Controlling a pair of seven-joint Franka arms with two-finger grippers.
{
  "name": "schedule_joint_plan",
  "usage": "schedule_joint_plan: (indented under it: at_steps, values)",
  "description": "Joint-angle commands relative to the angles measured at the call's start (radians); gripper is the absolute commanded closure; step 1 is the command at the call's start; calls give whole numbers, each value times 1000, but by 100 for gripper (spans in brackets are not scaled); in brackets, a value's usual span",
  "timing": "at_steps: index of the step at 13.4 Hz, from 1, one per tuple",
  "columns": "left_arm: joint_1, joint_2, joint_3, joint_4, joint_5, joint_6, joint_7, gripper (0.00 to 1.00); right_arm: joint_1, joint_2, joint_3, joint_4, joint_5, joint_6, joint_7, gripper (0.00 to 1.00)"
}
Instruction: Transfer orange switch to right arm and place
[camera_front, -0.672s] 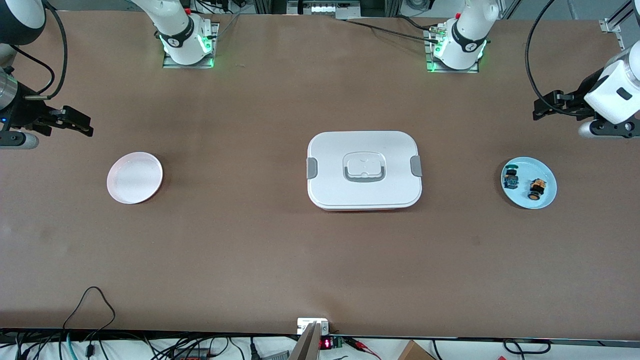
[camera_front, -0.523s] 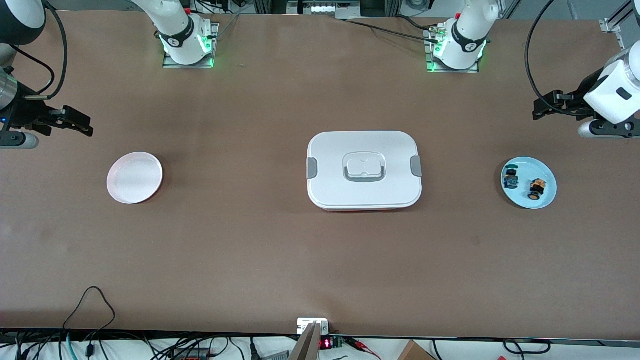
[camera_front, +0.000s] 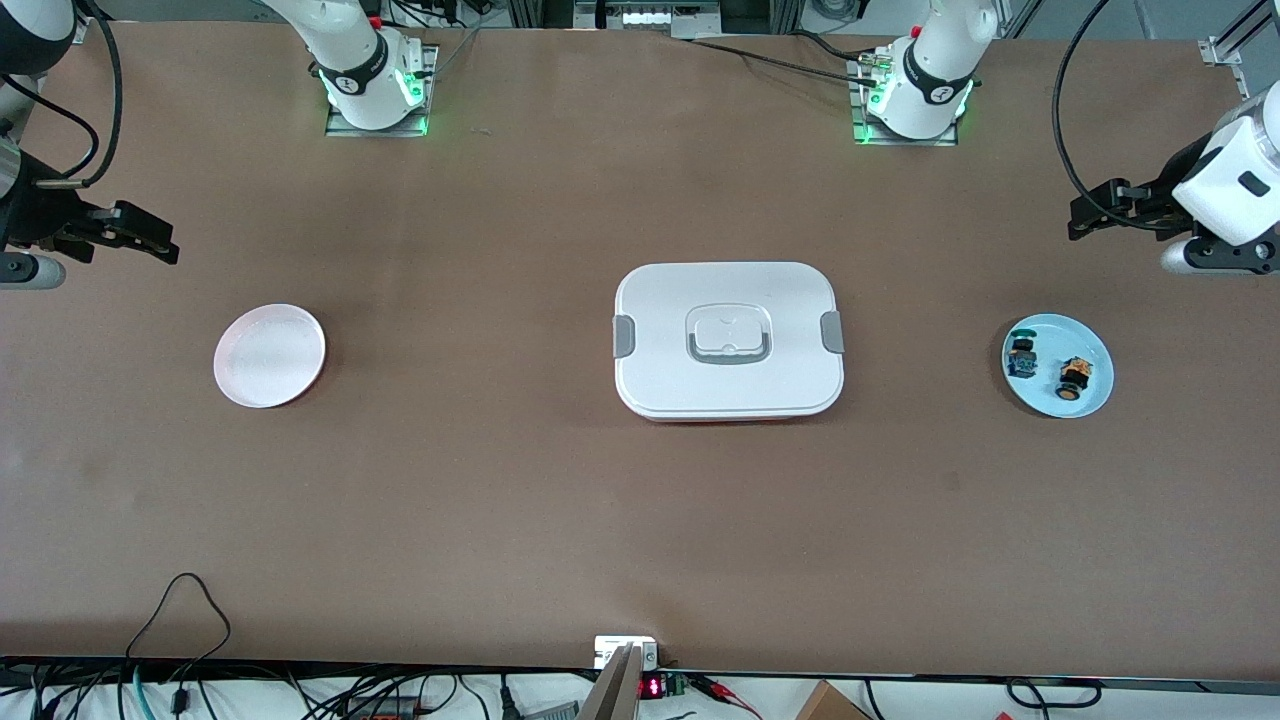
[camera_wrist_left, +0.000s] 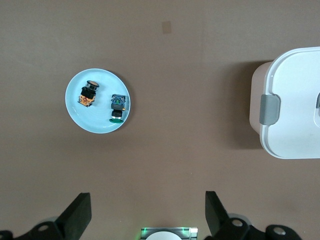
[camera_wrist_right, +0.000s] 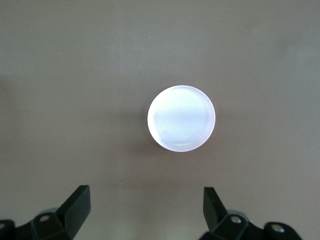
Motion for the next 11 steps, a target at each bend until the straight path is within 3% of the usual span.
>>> schedule_joint_plan:
  at_steps: [1, 11]
  values:
    - [7, 30, -5, 46, -8, -28, 10, 0, -3, -5, 4, 6, 4, -17, 6, 0]
    - [7, 31, -11, 38, -7, -55, 8, 0, -13, 4, -4, 8, -1, 2, 10, 0]
